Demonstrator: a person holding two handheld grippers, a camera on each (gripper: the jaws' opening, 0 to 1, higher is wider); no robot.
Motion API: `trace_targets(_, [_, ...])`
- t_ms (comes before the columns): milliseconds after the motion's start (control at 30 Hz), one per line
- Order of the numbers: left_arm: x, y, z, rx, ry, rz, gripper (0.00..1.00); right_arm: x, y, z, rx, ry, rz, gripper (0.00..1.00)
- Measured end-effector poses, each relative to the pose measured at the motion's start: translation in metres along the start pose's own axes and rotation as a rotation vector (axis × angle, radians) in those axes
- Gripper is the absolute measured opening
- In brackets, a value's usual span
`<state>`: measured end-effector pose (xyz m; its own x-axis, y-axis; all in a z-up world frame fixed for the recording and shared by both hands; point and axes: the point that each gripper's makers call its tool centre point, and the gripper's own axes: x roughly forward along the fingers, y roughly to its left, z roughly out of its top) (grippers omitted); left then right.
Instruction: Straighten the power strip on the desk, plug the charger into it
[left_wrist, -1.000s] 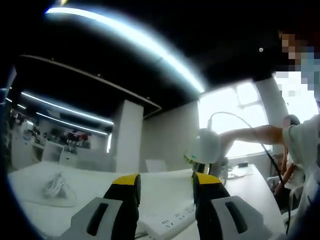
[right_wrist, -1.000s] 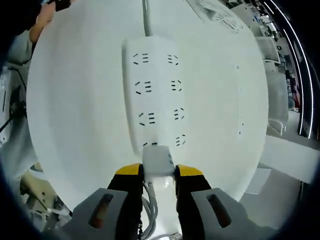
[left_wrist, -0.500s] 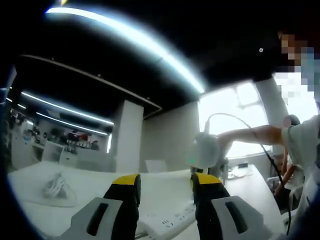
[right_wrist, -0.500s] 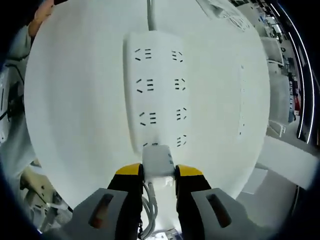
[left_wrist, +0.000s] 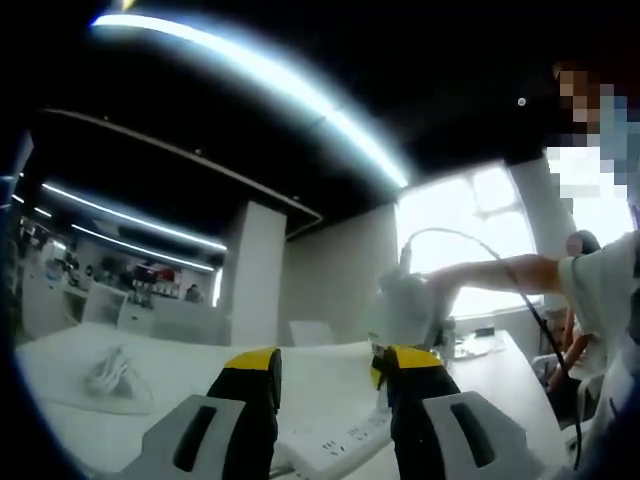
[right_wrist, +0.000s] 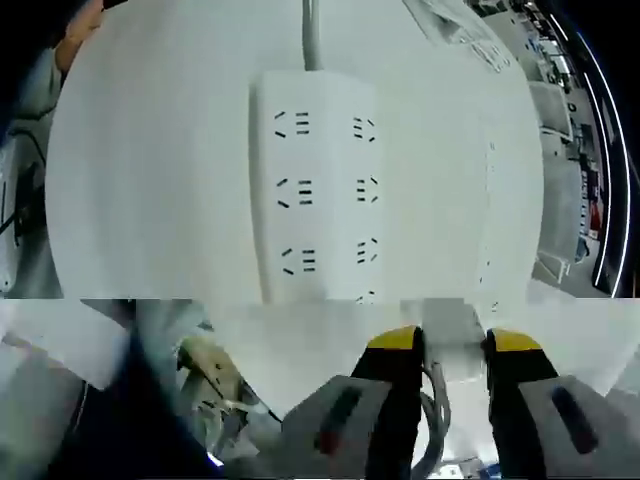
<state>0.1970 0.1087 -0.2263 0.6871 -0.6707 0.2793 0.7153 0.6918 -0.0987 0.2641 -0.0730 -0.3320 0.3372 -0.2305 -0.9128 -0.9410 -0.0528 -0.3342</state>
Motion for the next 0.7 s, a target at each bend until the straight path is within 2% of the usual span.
trace_targets(33, [0.0000,-0.0001,-0.0003,0.001,0.001,0.000,0.43,-0.0026,0.0001,-0.0010,-0.028,0.002,0.008,0.23])
trace_targets(567, [0.0003,-0.0038,-0.0042,0.000,0.009,0.002,0.43,-0.0028,-0.0017,-0.0038,-0.061,-0.051,0.024,0.23])
trace_targets(700, [-0.0002,-0.0021,-0.0056,-0.006,0.012,0.008,0.43,-0.0041,-0.0008,-0.0045,-0.070,-0.090,0.019,0.23])
